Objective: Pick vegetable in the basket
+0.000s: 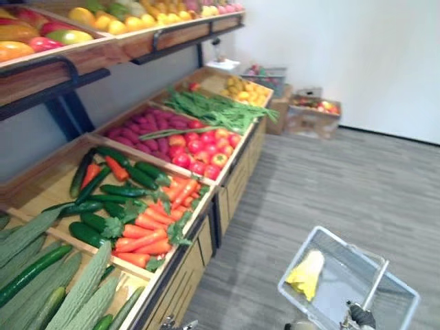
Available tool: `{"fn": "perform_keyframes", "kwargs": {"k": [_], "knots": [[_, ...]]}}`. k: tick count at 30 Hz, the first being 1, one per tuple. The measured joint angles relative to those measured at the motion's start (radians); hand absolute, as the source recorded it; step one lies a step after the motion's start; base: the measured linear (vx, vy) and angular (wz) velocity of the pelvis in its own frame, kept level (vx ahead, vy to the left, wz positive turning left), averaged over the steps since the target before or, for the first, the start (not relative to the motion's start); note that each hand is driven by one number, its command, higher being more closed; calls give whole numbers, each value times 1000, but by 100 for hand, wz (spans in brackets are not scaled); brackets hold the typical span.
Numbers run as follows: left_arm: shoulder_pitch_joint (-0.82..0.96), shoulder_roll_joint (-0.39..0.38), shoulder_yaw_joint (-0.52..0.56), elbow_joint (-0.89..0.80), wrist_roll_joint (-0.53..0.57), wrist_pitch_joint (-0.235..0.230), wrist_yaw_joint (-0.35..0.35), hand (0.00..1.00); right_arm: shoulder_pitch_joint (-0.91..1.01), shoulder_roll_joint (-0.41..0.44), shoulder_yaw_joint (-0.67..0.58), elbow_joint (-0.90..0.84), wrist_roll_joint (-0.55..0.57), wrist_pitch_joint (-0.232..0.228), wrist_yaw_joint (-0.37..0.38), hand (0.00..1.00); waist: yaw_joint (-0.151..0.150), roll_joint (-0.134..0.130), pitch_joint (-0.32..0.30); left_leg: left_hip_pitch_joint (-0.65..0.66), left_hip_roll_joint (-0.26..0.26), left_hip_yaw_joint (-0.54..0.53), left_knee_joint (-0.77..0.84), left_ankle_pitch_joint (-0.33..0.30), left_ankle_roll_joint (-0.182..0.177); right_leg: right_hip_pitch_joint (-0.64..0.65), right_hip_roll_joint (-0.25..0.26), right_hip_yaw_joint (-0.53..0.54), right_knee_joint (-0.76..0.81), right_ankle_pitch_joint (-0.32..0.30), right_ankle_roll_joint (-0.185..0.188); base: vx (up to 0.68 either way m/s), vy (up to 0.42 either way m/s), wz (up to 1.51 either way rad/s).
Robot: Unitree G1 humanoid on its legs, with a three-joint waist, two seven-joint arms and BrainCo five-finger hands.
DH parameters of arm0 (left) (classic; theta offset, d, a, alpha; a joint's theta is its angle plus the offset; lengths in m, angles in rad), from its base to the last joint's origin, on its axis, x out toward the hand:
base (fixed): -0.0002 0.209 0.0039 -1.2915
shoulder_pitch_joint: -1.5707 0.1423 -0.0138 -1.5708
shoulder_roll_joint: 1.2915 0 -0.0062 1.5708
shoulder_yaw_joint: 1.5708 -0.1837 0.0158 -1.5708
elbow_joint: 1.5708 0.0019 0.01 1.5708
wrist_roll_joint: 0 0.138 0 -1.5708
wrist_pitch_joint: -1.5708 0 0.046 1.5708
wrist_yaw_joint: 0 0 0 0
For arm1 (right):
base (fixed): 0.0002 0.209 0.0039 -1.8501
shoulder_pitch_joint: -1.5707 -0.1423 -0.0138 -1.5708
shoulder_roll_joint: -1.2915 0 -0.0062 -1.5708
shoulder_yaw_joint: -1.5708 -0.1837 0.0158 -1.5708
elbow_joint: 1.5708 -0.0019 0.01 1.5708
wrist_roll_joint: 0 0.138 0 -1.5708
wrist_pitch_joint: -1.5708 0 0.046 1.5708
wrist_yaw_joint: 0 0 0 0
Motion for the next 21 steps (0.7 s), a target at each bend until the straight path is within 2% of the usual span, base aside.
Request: {"fn": "perform_keyframes", "kwargs": {"k": [1, 2, 3, 4, 5, 6, 8, 10, 11, 12, 13, 15, 16, 17, 19, 20, 21], "knots": [[1, -8, 18, -8, 0, 0, -1, 0, -1, 2, 19, 1, 0, 4, -1, 100, 2, 1, 1, 13, 29, -26, 3, -27, -27, -4, 7, 26, -152, 14, 16, 505, -339, 87], [2, -12, 33, -8, 0, -1, -2, 0, 2, 3, 36, 1, -1, 7, -3, 100, 4, 0, 1, 17, 42, -40, 8, -42, -37, -3, 12, 46, -229, 24, 24, 458, -352, 79], [1, -14, 58, -9, 0, -1, -2, 0, 12, 5, 78, 3, -6, 14, -2, 100, 4, -11, 1, 18, 61, -49, 37, -73, -65, 15, 14, 85, -346, 95, 77, 465, -376, 58], [-2, -31, 79, -3, 0, 0, -2, 0, 13, 4, 87, 7, -13, 22, -3, 100, 12, 13, 3, 24, 97, -48, 54, -84, -77, 32, 46, 66, -323, 97, 74, 566, -462, 58], [7, -55, 115, -12, -1, -8, -6, 0, 9, -1, 76, 3, -17, 22, -7, 100, 19, 33, 1, 12, 114, -45, 87, -56, -77, 21, 52, 58, -243, 44, 65, 477, -393, 41], [8, -60, 120, -12, -1, -10, -7, 0, 10, -2, 77, 3, -20, 22, -7, 100, 17, 24, 6, 8, 121, -52, 103, -43, -88, 14, 45, 57, -200, 11, 63, 481, -383, 58], [15, -86, 152, -13, -3, -10, -5, 0, 28, -19, 77, 4, -20, 22, -7, 100, 12, 48, -13, 1, 139, -123, 139, 7, -88, 12, 39, 40, -80, -83, 40, 523, -370, 78], [20, -96, 162, -19, -4, -10, -6, 0, 36, -25, 78, 9, -28, 25, -6, 100, 9, 56, -27, -27, 158, -157, 166, 64, -88, 35, 40, 5, -74, -104, 16, 446, -306, 81], [17, -101, 173, -22, -8, -9, -10, 0, 38, -27, 76, 29, -41, 26, -5, 100, 8, 54, -28, -68, 168, -176, 208, 122, -91, 74, 39, -30, -101, -107, 11, 475, -315, 147], [10, -99, 184, -27, -21, -8, -12, 0, 56, -25, 73, 47, -43, 28, -4, 100, 3, 36, -27, -136, 169, -176, 298, 212, -122, 161, 25, -82, -173, -117, -9, 388, -256, 145], [10, -99, 185, -28, -25, -8, -13, 0, 60, -25, 71, 48, -43, 29, -3, 100, 3, 32, -27, -153, 169, -173, 319, 230, -130, 182, 21, -95, -189, -118, -10, 333, -201, 163], [14, -91, 183, -47, -60, -11, -17, 0, 85, -35, 24, 92, -44, 45, -4, 100, 13, 6, -29, -257, 173, -37, 507, 201, -153, 347, 0, -166, -319, -120, -14, 202, -115, 141], [15, -87, 181, -48, -60, -11, -17, 0, 83, -38, 14, 106, -44, 49, -4, 100, 13, 4, -28, -278, 175, 10, 541, 191, -148, 382, -2, -185, -340, -120, -14, 186, -76, 118], [15, -79, 172, -49, -60, -11, -17, 0, 76, -44, 5, 126, -44, 60, -4, 100, 13, 5, -28, -318, 182, 111, 574, 162, -136, 426, -5, -222, -371, -120, -13, 155, -21, 88], [13, -69, 142, -47, -60, -11, -17, 0, 72, -67, -1, 133, -45, 60, -6, 100, 10, 15, -31, -400, 178, 261, 491, 162, -115, 461, 2, -298, -391, -117, -7, 168, 43, 92], [13, -60, 133, -44, -59, -10, -17, 0, 73, -66, -3, 137, -44, 61, -7, 100, 9, 10, -34, -404, 175, 287, 473, 155, -101, 465, 2, -317, -397, -114, -2, 196, 76, 122], [3, -39, 106, -25, -58, -10, -17, 0, 72, -65, -11, 150, -41, 61, -8, 100, -2, -5, -42, -406, 149, 301, 405, 158, -98, 468, -12, -354, -408, -100, 19, 209, 83, 147]]}}
